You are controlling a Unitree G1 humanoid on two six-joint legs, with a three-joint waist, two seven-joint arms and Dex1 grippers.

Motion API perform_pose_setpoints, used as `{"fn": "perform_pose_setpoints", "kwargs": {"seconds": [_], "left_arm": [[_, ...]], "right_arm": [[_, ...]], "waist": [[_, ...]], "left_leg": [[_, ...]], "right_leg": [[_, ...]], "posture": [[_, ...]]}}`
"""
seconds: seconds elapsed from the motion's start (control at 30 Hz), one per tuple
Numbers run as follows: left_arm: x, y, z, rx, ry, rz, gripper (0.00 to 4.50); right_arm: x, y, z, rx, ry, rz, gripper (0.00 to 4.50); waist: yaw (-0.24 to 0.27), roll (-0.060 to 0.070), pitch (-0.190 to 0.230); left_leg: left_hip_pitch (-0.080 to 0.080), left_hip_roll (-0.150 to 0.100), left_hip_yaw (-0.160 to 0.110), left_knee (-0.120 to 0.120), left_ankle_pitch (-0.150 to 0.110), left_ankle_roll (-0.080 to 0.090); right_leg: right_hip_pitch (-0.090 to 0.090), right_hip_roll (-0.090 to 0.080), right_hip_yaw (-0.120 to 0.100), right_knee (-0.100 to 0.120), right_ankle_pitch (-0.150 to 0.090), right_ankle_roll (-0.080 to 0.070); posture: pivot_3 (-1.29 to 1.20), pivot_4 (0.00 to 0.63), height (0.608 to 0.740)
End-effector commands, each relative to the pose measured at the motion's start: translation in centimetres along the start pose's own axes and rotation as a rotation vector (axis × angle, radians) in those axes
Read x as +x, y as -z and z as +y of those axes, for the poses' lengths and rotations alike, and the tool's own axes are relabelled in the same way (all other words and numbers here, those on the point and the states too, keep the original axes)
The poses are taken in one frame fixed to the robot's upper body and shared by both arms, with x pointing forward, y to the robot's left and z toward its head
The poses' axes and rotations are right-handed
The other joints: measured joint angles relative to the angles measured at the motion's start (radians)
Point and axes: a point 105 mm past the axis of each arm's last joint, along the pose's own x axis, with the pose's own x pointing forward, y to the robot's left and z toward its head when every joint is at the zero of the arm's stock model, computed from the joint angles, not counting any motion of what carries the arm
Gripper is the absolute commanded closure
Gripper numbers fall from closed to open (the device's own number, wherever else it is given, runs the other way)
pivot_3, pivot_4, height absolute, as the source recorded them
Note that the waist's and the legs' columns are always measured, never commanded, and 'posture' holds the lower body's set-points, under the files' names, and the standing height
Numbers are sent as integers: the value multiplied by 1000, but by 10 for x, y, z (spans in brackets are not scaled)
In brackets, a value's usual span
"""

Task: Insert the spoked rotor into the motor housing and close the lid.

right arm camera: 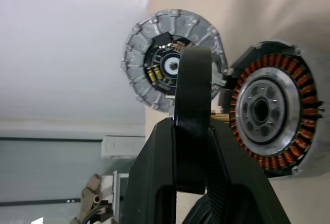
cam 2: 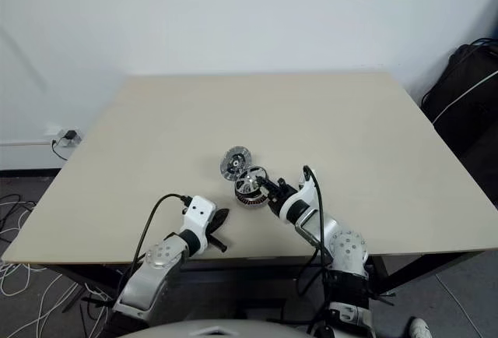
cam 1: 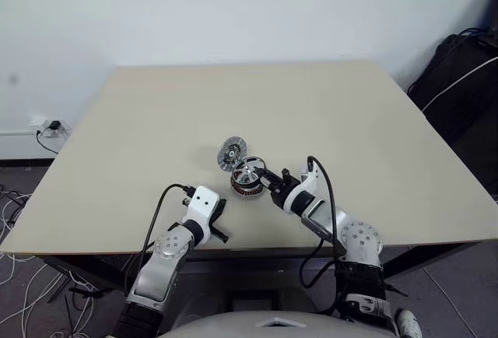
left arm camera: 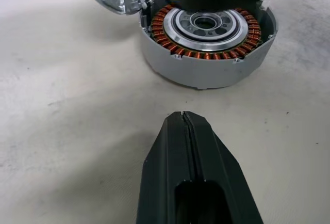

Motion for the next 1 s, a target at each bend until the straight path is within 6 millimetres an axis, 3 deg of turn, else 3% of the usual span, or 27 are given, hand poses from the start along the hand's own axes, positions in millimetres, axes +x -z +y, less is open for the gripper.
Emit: {"fn": "perform_pose_setpoints", "kwargs": {"seconds": [0.03,0.87,0.9,0.97,1.0], "left_arm": [[-2,-15,4,19,-14,-50,4500],[-1,-17,3,23,-12,-52,4500],[-1,-17,2,22,-11,-52,4500],[-1,-17,1,20,-8,-52,4500],[-1,-17,1,19,-7,-52,4500]], "right_arm": [[10,-2,11,-24,-45,-10,4097],[24,5,-2,-29,-23,25,4097],[23,5,-2,-29,-23,25,3382],[22,4,-2,-37,-15,21,2831],[21,3,-2,-40,-14,18,2831]], "waist": [[0,0,0],[-2,1,-1],[-2,1,-1],[-2,1,-1],[-2,1,-1]], "left_leg": [[0,0,0,0,0,0],[0,0,1,0,0,-1],[0,0,1,0,0,-1],[0,0,1,0,0,-1],[0,0,1,0,0,-1]], "right_leg": [[0,0,0,0,0,0],[-1,1,0,2,0,-1],[-1,1,0,2,0,-1],[-1,1,0,2,0,-1],[-1,1,0,2,0,-1]], "posture": [[0,0,740],[0,0,740],[0,0,740],[0,0,740],[0,0,740]]}}
